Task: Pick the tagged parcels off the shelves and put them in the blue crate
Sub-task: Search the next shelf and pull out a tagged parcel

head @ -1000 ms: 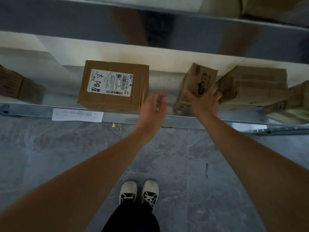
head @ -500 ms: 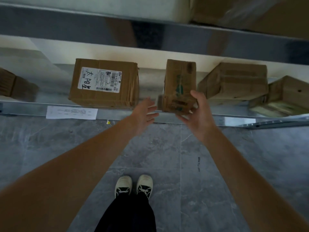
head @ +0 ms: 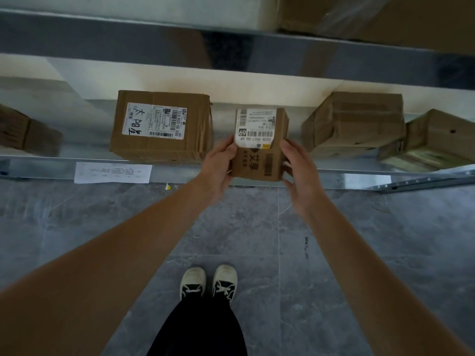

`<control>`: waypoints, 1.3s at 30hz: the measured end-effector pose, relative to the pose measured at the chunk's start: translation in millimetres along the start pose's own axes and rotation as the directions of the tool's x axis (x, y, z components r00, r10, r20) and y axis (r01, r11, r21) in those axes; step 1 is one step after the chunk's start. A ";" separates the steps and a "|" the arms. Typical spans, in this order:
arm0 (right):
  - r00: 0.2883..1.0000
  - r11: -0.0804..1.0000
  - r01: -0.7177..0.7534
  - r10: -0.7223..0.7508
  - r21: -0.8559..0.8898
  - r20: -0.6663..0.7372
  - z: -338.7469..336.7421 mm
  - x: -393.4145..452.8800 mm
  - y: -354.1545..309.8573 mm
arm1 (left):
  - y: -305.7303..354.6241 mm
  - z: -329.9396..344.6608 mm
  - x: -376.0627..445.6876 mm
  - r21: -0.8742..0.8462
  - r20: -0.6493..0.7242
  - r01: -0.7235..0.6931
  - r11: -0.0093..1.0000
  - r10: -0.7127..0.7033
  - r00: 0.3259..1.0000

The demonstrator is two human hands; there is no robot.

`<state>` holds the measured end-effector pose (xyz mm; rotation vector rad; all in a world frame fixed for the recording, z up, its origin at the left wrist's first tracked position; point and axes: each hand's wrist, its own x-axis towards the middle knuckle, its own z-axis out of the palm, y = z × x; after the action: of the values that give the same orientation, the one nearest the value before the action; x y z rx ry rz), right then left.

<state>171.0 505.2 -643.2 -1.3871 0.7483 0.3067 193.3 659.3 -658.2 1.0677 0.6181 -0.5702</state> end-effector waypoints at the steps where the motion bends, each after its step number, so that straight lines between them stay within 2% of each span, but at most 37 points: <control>1: 1.000 1.000 -0.016 0.016 -0.001 -0.001 1.6 -1.3 0.2 | -1.3 -1.0 -2.4 0.029 0.002 -0.030 0.999 0.030 1.000; 6: 1.000 1.000 -0.013 0.013 -0.015 0.026 5.6 -7.6 10.1 | 2.8 -4.6 -6.6 0.242 -0.023 -0.103 0.965 0.112 0.993; 10: 0.986 0.981 0.168 -0.169 -0.097 0.004 3.8 -14.8 22.1 | 6.5 -4.9 -10.4 0.356 0.005 -0.108 0.928 0.113 0.994; 13: 0.967 0.960 0.253 -0.248 -0.119 0.053 2.6 -16.7 27.0 | 5.1 -7.5 -14.1 0.346 -0.001 -0.137 0.928 0.146 0.989; 17: 0.959 0.951 0.277 -0.267 -0.136 0.093 -1.2 -14.5 29.0 | 5.0 -13.1 -16.4 0.356 0.018 -0.150 0.922 0.154 0.988; 21: 0.989 0.990 0.144 -0.143 0.011 -0.039 -1.7 -16.9 23.1 | 7.1 -14.0 -24.2 0.443 0.077 -0.167 0.881 0.148 0.986; 23: 0.988 0.994 0.104 -0.107 -0.031 -0.115 -0.8 -19.4 18.0 | 6.6 -8.6 -29.2 0.456 0.095 -0.150 0.877 0.120 0.988; 26: 0.989 0.996 0.066 -0.074 -0.065 -0.128 -1.6 -15.2 5.6 | 10.3 3.0 -31.2 0.451 0.092 -0.098 0.887 0.063 0.994; 29: 0.994 0.973 0.067 -0.085 -0.219 -0.072 -4.3 4.1 -9.1 | 15.0 18.7 -19.9 0.387 0.062 -0.045 0.921 0.023 0.998; 31: 0.999 0.963 0.028 -0.039 -0.266 -0.033 -6.9 18.3 -15.6 | 15.5 32.3 -7.3 0.444 0.060 -0.067 0.894 0.045 0.997; 35: 0.990 0.962 -0.112 0.130 -0.251 0.053 -12.4 43.9 -22.4 | 14.4 53.0 10.9 0.537 0.041 -0.083 0.839 0.072 0.997; 39: 0.930 0.947 -0.199 0.264 -0.253 0.256 -18.4 57.0 -11.3 | 2.3 61.8 22.9 0.590 -0.048 -0.047 0.806 0.093 0.994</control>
<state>214.4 472.7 -670.8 -1.4238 0.6494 0.7846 222.2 600.4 -651.3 1.7024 0.4681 -0.6798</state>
